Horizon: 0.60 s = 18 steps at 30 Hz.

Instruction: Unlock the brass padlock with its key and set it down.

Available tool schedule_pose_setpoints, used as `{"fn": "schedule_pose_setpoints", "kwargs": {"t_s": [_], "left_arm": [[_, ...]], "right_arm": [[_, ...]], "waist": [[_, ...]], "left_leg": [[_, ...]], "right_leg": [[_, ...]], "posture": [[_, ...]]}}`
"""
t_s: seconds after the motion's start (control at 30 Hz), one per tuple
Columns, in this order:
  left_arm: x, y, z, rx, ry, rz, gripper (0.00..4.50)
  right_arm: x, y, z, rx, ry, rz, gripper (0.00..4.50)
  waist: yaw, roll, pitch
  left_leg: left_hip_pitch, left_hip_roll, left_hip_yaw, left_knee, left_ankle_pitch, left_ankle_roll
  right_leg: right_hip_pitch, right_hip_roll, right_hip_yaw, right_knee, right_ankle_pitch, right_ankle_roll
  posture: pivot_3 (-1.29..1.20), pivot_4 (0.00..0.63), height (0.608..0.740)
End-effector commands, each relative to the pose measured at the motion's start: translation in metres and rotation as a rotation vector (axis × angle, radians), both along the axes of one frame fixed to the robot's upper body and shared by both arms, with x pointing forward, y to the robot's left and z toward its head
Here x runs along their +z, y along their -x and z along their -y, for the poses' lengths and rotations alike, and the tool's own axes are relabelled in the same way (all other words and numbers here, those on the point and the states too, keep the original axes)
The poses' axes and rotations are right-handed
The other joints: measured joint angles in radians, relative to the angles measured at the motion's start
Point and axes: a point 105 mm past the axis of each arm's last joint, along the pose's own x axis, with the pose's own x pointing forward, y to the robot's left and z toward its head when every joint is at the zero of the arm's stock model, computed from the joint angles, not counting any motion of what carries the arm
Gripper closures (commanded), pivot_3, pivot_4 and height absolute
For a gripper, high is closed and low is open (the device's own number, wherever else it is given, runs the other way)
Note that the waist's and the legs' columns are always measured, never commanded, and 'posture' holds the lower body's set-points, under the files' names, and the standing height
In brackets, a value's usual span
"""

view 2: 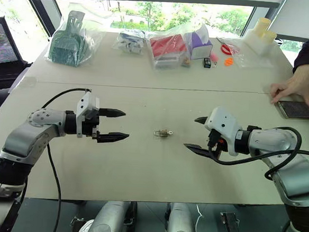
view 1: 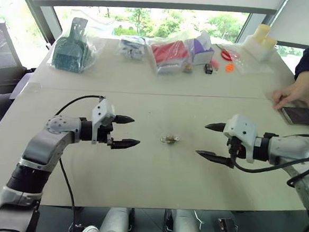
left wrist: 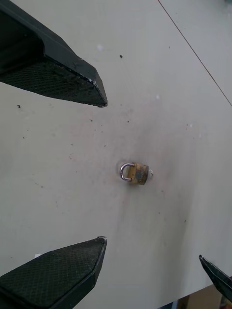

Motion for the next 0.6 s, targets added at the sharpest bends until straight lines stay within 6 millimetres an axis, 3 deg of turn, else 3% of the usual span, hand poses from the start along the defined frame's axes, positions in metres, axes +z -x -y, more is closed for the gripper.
{"fn": "schedule_pose_setpoints", "kwargs": {"t_s": [0.03, 0.47, 0.6], "left_arm": [[0.003, 0.001, 0.006, -0.042, -0.008, 0.026, 0.02], [0.006, -0.007, 0.015, -0.121, -0.045, 0.065, 0.02], [0.018, -0.02, 0.023, -0.153, -0.043, 0.099, 0.02]], "right_arm": [[0.01, 0.0, 0.0, 0.015, 0.013, 0.033, 0.0], [0.012, -0.005, 0.002, 0.007, 0.029, 0.045, 0.0], [0.011, -0.006, 0.002, 0.008, 0.034, 0.048, 0.0]], "waist": [[0.0, 0.0, 0.0], [0.0, 0.0, 0.0], [0.005, 0.0, 0.0]], "left_leg": [[0.0, 0.0, 0.0, 0.0, 0.0, 0.0], [0.0, 0.0, 0.0, 0.0, 0.0, 0.0], [0.0, -0.001, 0.0, 0.001, 0.0, 0.0]], "right_leg": [[0.0, 0.0, 0.0, 0.0, 0.0, 0.0], [0.0, 0.0, 0.0, 0.0, 0.0, 0.0], [0.0, 0.0, 0.0, 0.0, 0.0, 0.0]], "posture": [[0.0, 0.15, 0.74], [0.0, 0.15, 0.74], [0.0, 0.15, 0.74]]}}
